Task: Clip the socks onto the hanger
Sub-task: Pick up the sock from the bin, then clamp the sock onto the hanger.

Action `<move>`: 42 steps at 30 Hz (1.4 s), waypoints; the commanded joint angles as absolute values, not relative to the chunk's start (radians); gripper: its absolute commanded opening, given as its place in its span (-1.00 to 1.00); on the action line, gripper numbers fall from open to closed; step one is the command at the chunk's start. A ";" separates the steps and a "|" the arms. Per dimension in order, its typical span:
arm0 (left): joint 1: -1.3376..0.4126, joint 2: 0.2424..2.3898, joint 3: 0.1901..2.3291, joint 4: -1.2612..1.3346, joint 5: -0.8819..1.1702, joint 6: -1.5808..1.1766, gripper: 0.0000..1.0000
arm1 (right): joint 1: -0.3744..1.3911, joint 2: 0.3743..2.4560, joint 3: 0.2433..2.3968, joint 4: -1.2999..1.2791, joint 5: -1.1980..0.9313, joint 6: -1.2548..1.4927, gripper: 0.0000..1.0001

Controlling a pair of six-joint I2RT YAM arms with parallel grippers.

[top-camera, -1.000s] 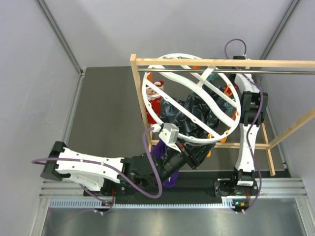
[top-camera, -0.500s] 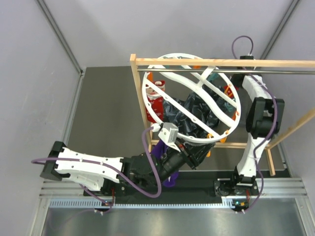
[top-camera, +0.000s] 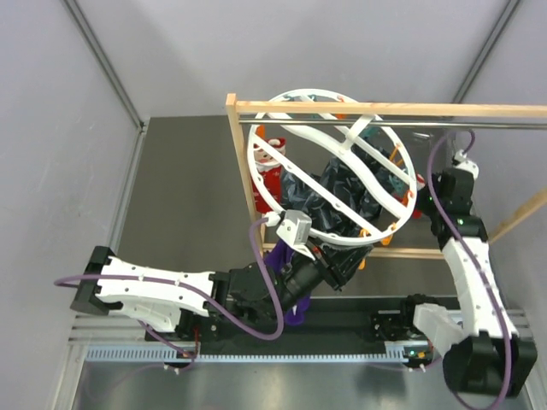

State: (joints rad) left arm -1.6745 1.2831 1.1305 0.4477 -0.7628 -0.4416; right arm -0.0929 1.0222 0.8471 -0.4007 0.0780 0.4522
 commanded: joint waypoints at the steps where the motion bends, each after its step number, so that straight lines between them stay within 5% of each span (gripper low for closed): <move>1: -1.655 1.313 1.124 0.310 -0.831 -0.526 -1.00 | -0.100 0.836 0.782 -0.518 0.028 0.439 -0.99; 14: -1.624 1.330 1.146 0.261 -0.779 -0.592 -1.00 | -0.100 0.509 0.971 -1.014 -0.232 0.319 -0.93; 26: -1.606 1.321 1.155 0.241 -0.755 -0.638 -1.00 | 0.170 0.437 1.192 -1.371 -0.301 0.265 -0.95; 34: -1.600 1.325 1.157 0.256 -0.738 -0.696 -1.00 | 0.345 0.358 1.227 -1.332 -0.622 0.245 -0.99; 42: -1.595 1.287 1.137 0.271 -0.686 -0.753 -1.00 | 0.446 0.304 1.253 -1.287 -0.681 0.253 -0.99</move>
State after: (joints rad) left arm -1.6142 1.2900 1.1633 0.3908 -0.6579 -0.6312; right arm 0.4259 0.3126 1.2182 -1.3270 -0.6224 0.2611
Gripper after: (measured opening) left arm 0.287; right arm 0.017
